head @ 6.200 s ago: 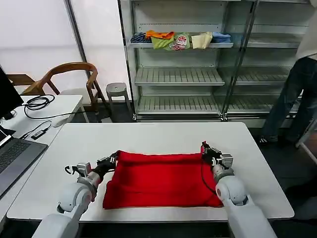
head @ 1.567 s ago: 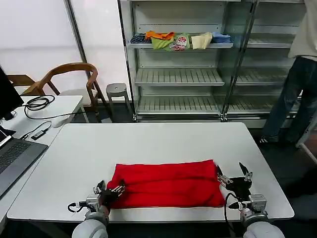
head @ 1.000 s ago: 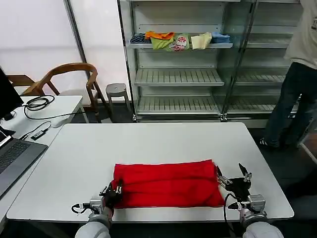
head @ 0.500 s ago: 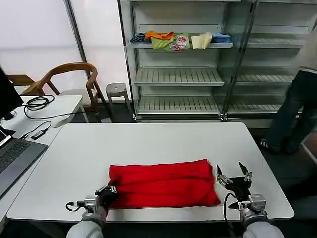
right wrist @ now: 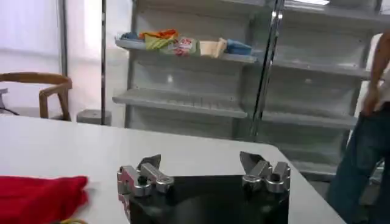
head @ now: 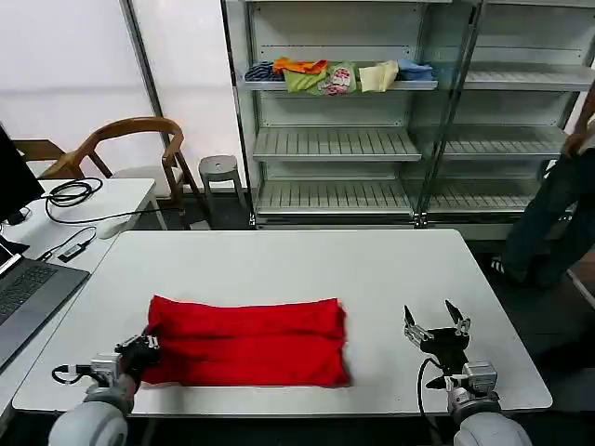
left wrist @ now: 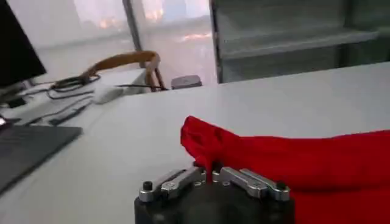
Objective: Fold and organize the clothes.
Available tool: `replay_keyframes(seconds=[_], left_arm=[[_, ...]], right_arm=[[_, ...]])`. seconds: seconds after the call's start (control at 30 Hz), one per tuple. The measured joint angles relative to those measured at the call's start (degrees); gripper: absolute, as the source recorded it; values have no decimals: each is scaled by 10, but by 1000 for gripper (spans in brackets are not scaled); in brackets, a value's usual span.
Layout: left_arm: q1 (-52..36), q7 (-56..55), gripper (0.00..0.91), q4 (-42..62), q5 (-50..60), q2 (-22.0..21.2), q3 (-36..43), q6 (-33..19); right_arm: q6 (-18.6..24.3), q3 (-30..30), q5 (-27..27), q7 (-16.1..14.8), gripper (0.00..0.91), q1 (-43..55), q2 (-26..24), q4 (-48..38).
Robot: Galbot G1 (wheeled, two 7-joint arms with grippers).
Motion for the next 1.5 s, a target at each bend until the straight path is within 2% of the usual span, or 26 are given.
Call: replay_keyframes(seconds=[0.23,0.47,0.77,1.2,1.5], left_arm=[[9,6,10,-19,-12,26,-54,19],[11,3,10,-80,-24,26,-54,35],[-6,-11,10,-135,-14,-6,33,43],[-56,-43,10,-128,19,-70,176,47],[-90,-76,0,-101,27,-108,241,46]], right_arm=[[0,3,-1,0,907,-5,-2,4],[-1,12,-1,0,907,-10,-8,9],[-3,30,-7,1,907,-24,-6,18],[-4,52,-15,1,907,-43,-4,19],[-4,59,-15,1,907,-42,-7,17]])
